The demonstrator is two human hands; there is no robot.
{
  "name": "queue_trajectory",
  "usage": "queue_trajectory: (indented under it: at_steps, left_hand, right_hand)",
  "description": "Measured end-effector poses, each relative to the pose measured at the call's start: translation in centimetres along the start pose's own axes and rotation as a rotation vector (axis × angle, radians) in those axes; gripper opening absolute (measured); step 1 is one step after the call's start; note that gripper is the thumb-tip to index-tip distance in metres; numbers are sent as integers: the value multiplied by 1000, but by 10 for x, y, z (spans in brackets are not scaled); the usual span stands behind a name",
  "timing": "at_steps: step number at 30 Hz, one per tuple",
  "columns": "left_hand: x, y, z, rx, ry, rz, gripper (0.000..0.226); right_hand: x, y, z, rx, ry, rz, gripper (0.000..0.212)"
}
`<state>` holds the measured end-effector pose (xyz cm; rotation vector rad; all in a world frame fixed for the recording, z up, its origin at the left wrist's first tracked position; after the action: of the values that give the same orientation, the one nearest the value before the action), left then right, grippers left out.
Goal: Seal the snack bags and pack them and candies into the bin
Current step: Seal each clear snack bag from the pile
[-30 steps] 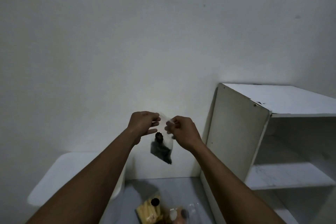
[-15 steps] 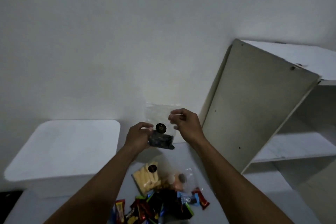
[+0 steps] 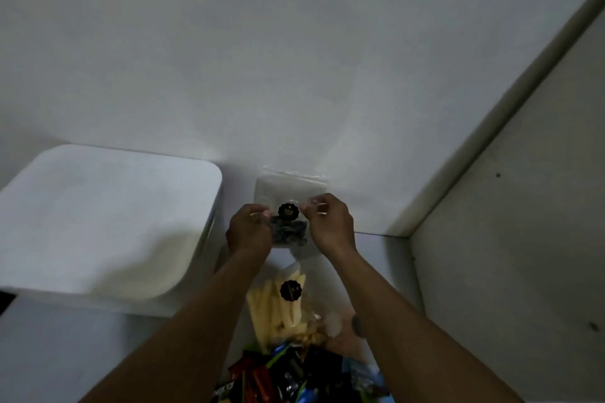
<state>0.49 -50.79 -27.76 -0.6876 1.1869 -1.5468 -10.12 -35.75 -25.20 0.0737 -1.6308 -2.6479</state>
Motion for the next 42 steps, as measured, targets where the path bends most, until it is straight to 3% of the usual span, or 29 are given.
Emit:
queue_trajectory:
  at_steps: [14, 19, 21, 24, 27, 31, 39, 42]
  left_hand:
    - [40, 44, -38, 136, -28, 81, 26]
    - [25, 47, -24, 98, 1, 130, 55]
    - [9, 48, -14, 171, 11, 67, 53]
    - [-17, 51, -15, 355, 177, -108, 42]
    - [-35, 68, -22, 558, 419, -147, 58]
    - [-43, 77, -23, 697, 516, -260, 62]
    - [-46, 78, -14, 662, 544, -339, 58]
    - [-48, 66, -1, 608, 539, -363, 47]
  right_hand:
    - [20, -50, -49, -40, 62, -83, 29]
    - [17, -47, -32, -110, 63, -83, 37]
    - [11, -47, -25, -178, 107, -51, 42]
    - [-7, -48, -13, -348, 224, 27, 51]
    - [-27, -59, 1, -536, 300, 61, 55]
    - [-49, -83, 13, -723, 349, 23, 57]
    - [-57, -84, 30, -436, 168, -34, 54]
    - [-57, -71, 35, -272, 142, -78, 42]
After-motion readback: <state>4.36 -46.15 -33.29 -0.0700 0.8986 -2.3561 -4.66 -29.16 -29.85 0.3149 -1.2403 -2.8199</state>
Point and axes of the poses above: each hand's wrist, its own x-axis towards the middle knuckle, its own z-axis out of the back of the hand, y = z × x, the point moved 7 cm from there along x, towards the middle knuckle, and after that the axes turned 15 degrees about -y, right-handed, at the moved point
